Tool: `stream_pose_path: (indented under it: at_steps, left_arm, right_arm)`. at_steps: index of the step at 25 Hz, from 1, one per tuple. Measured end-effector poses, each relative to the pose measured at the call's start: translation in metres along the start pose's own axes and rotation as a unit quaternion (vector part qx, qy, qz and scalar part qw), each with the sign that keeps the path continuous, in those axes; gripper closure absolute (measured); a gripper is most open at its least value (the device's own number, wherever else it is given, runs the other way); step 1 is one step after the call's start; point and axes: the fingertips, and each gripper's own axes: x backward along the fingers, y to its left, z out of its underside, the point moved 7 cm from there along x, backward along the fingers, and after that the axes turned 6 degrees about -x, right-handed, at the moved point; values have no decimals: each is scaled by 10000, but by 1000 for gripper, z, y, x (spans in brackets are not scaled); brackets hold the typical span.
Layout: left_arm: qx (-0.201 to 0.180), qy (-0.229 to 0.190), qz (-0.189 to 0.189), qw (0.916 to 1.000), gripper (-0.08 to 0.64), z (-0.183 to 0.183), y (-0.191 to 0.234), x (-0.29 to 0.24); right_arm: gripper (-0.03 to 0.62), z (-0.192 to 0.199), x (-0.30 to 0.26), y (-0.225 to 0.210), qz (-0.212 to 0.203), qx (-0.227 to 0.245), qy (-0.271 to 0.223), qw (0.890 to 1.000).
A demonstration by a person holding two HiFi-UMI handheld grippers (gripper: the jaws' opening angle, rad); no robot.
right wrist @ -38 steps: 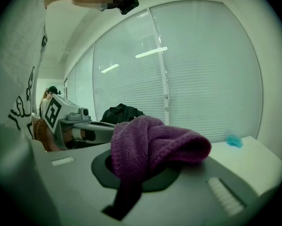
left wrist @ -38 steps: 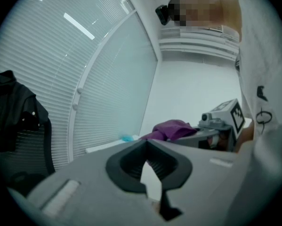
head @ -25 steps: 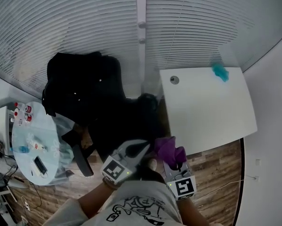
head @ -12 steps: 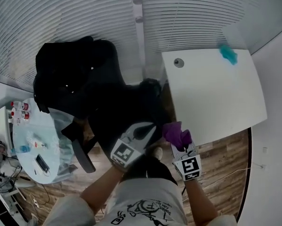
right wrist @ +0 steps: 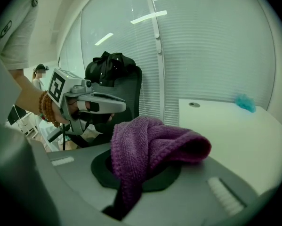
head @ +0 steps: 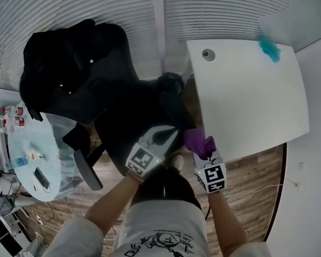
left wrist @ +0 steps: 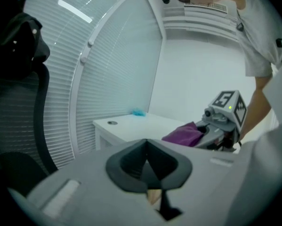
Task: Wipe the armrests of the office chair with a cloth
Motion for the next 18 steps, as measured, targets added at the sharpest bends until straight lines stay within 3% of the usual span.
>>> stream_pose_path:
  at_steps: [9,13,18]
  left_arm:
    - [136,29,32,9999,559,33,14,-16]
    - [171,62,-1,9998,558,40,17,-15]
    - [180,109,-1,9998,558,45,19,-11]
  right_arm:
    - [561,37,-55,-15,27,-123,586,9982]
    - [561,48,-67,-16,251,187,990,9946]
    - [561,46,-70,-15,242,181,1114,9933]
